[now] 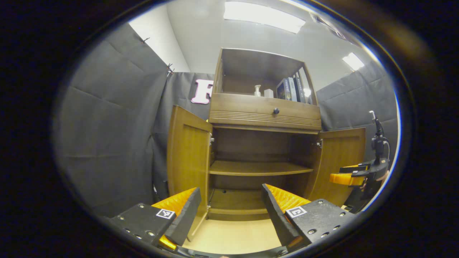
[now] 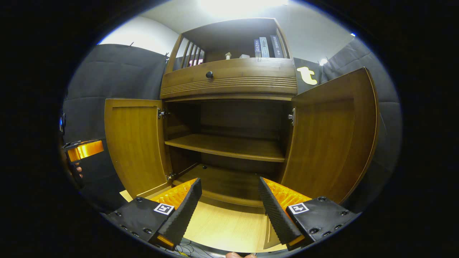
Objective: Open the right door of the double-door shoe cabinet with the right hand, and open the left door with the left hand.
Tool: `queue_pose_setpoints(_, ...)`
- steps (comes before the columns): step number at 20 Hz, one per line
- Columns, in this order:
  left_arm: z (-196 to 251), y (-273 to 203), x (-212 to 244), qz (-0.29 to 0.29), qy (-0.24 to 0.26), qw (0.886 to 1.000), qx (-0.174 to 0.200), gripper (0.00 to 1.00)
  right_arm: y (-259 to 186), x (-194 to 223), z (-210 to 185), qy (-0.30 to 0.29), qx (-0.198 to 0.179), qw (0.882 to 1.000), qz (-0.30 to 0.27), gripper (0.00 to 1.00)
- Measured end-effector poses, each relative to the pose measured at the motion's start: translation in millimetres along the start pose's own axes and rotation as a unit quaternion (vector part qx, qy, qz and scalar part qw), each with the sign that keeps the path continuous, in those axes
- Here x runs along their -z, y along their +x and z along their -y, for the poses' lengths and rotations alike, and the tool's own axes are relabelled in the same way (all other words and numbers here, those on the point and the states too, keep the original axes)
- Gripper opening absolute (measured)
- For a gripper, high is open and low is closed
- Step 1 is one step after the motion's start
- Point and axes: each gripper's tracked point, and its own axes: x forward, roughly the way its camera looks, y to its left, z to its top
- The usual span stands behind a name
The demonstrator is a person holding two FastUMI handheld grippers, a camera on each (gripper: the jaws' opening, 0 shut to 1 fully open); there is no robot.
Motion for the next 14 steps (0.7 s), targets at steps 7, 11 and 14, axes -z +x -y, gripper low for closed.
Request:
queue_pose_setpoints(7,14.4,9.8,10.0,-0.011,0.023,1.0,-0.018,0.98,-10.3,6.3,-2.3,-0.011,-0.006,1.0,-0.008,0.96)
queue_pose_setpoints(11,7.9,7.8,11.1,-0.008,0.013,0.999,-0.028,0.98,-9.3,9.3,1.3,0.009,0.011,1.0,-0.01,0.96)
queue_pose_setpoints(14,3.3,6.3,12.4,-0.008,0.014,0.999,-0.035,0.98,-9.3,12.2,-2.6,0.02,0.014,1.0,-0.014,0.96)
